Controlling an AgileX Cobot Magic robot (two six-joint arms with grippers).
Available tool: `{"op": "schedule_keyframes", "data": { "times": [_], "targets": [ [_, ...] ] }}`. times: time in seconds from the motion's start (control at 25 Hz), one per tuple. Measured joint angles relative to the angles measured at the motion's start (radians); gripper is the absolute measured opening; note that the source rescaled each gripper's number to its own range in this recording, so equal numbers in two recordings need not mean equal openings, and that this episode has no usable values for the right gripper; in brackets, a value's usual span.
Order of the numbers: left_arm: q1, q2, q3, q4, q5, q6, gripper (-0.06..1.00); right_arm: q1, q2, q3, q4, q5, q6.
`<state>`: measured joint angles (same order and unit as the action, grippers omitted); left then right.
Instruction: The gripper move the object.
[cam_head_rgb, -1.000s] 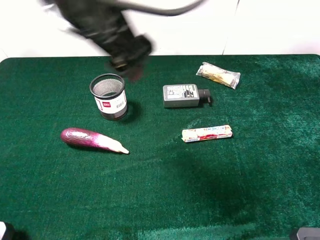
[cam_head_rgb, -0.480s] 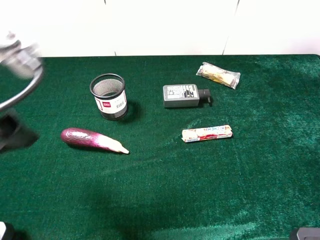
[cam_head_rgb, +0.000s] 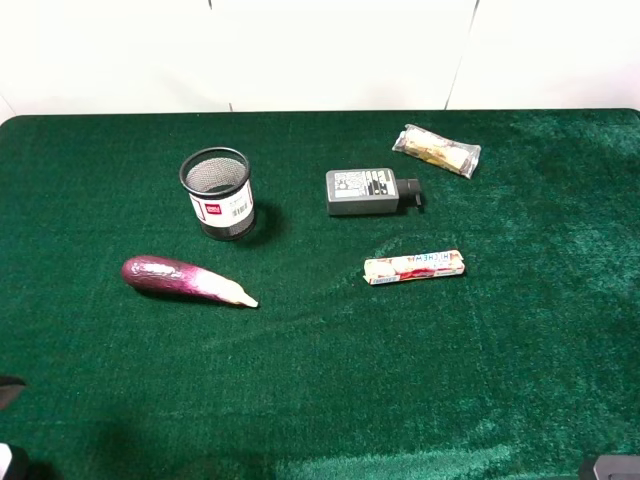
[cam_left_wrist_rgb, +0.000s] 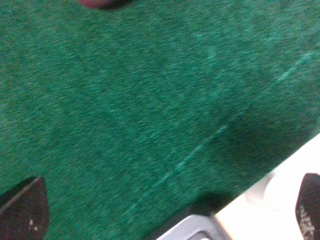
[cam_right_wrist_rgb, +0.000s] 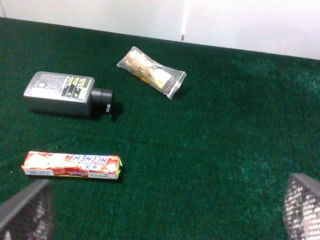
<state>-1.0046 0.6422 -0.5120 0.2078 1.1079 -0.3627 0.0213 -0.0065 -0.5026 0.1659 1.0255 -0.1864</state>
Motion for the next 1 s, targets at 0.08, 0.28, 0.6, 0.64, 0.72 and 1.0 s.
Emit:
{"op": "schedule_keyframes", "data": {
  "times": [0.08,0.28,0.6,0.64,0.72,1.0],
  "targets": [
    [0.000,-0.016,0.003,-0.007,-0.011,0.000,1.00,0.000,0.000,0.000,0.002,0.000,0.000],
    [0.057,-0.048,0.005,-0.021,-0.019,0.010,1.00,0.000,0.000,0.000,0.004,0.000,0.000],
    [0.384,-0.083,0.009,-0.217,-0.046,0.269,1.00,0.000,0.000,0.000,0.006,0.000,0.000],
    [0.427,-0.094,0.009,-0.239,-0.046,0.302,1.00,0.000,0.000,0.000,0.006,0.000,0.000],
    [0.501,-0.125,0.009,-0.271,-0.047,0.349,1.00,0.000,0.000,0.000,0.006,0.000,0.000],
    [0.704,-0.286,0.009,-0.309,-0.047,0.455,1.00,0.000,0.000,0.000,0.006,0.000,0.001]
  ]
}}
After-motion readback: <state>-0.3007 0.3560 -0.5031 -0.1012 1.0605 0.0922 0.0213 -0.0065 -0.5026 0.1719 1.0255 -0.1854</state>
